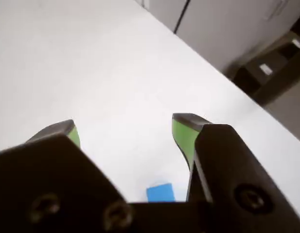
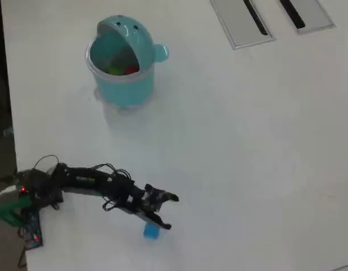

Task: Grasp RGB lego blocks and put them in the bin one by one.

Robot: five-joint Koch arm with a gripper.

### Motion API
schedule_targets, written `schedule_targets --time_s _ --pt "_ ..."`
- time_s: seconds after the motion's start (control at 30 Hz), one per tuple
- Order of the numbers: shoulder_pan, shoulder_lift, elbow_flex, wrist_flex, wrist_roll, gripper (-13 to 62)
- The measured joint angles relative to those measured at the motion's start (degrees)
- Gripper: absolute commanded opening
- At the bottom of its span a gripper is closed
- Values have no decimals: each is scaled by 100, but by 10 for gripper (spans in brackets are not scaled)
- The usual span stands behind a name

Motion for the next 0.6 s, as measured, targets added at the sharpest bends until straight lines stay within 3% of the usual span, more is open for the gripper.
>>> schedule_targets --time_s 0.6 --pt "422 -624 35 1424 -765 347"
